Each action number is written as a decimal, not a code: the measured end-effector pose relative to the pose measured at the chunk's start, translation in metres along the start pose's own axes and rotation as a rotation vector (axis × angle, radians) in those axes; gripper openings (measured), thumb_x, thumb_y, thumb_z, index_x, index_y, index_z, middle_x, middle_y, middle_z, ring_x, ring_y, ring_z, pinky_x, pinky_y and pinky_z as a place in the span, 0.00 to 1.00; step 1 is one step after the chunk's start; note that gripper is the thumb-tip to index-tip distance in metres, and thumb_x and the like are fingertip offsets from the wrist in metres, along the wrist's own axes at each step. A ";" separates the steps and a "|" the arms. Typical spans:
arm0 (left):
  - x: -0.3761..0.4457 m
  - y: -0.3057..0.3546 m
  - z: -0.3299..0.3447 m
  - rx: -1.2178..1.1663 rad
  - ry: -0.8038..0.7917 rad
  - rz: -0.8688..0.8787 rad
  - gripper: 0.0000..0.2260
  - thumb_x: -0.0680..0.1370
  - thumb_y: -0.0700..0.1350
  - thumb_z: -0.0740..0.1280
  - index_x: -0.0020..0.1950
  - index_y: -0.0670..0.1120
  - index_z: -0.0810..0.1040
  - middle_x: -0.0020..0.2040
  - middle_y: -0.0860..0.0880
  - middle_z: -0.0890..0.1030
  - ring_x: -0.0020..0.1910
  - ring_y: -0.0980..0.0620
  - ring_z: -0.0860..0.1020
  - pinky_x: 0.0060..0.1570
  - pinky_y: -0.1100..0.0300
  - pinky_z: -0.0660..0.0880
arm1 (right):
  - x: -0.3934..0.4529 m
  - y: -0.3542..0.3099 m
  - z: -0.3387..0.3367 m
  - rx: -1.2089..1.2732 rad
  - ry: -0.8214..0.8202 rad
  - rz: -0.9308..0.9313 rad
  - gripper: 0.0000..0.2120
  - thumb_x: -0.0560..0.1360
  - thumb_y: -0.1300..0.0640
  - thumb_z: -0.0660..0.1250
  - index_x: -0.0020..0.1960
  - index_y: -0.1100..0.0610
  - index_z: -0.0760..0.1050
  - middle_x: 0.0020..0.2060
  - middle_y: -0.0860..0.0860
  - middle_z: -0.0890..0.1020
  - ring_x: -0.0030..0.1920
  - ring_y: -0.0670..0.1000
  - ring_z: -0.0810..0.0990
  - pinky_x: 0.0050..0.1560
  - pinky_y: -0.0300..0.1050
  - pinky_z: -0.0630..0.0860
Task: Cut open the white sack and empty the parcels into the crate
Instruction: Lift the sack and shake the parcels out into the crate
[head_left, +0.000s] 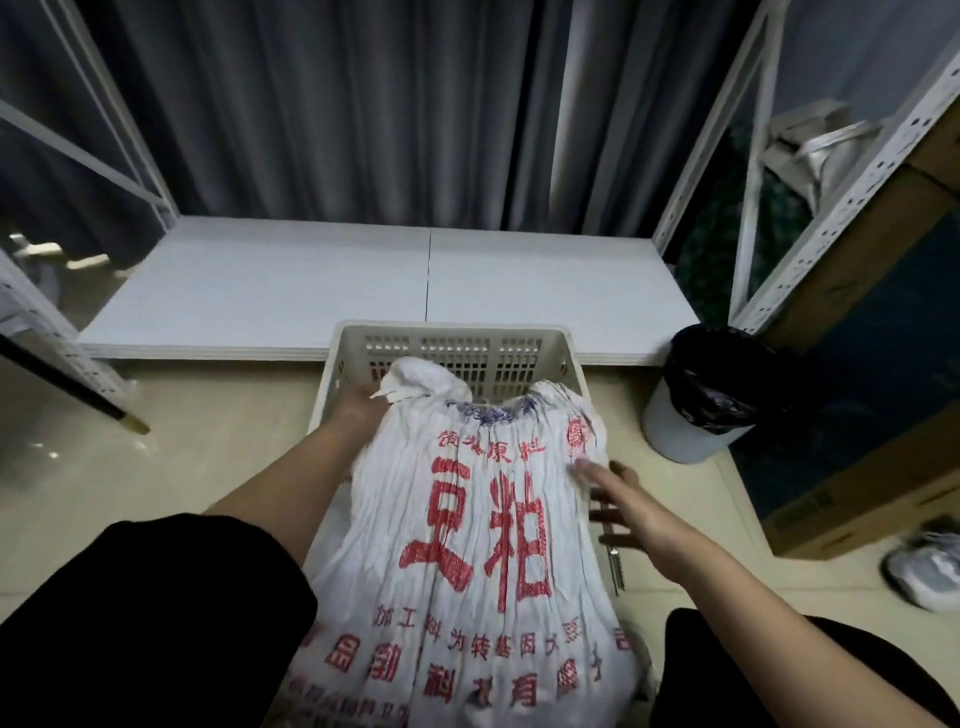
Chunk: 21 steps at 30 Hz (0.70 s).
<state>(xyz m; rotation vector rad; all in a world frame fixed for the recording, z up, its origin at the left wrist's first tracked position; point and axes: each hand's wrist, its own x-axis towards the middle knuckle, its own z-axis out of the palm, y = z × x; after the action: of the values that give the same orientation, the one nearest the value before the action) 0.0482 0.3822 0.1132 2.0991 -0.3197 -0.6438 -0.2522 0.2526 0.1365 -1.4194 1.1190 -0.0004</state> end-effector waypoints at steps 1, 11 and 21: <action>0.001 -0.005 -0.001 0.030 -0.018 -0.022 0.13 0.77 0.44 0.67 0.58 0.39 0.79 0.58 0.41 0.80 0.55 0.43 0.78 0.54 0.56 0.75 | -0.007 0.013 -0.001 -0.119 -0.152 0.054 0.40 0.68 0.32 0.68 0.71 0.47 0.56 0.61 0.48 0.76 0.59 0.51 0.76 0.61 0.51 0.73; -0.091 -0.040 -0.035 -0.077 -0.219 0.032 0.24 0.81 0.52 0.60 0.73 0.42 0.62 0.64 0.48 0.73 0.56 0.51 0.72 0.54 0.60 0.67 | -0.014 0.088 0.042 -0.467 -0.153 -0.233 0.30 0.72 0.33 0.60 0.69 0.49 0.69 0.62 0.47 0.79 0.59 0.49 0.79 0.64 0.52 0.73; -0.134 -0.117 -0.051 0.234 -0.383 0.081 0.17 0.76 0.51 0.69 0.64 0.48 0.75 0.58 0.49 0.82 0.53 0.52 0.81 0.56 0.54 0.76 | 0.022 0.053 0.056 0.229 0.339 -0.052 0.22 0.74 0.48 0.58 0.59 0.61 0.76 0.49 0.55 0.84 0.50 0.59 0.82 0.58 0.60 0.77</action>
<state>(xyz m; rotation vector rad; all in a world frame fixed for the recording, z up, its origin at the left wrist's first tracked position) -0.0363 0.5445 0.0850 2.1597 -0.7204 -1.0012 -0.2385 0.2950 0.0701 -1.2692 1.3116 -0.4073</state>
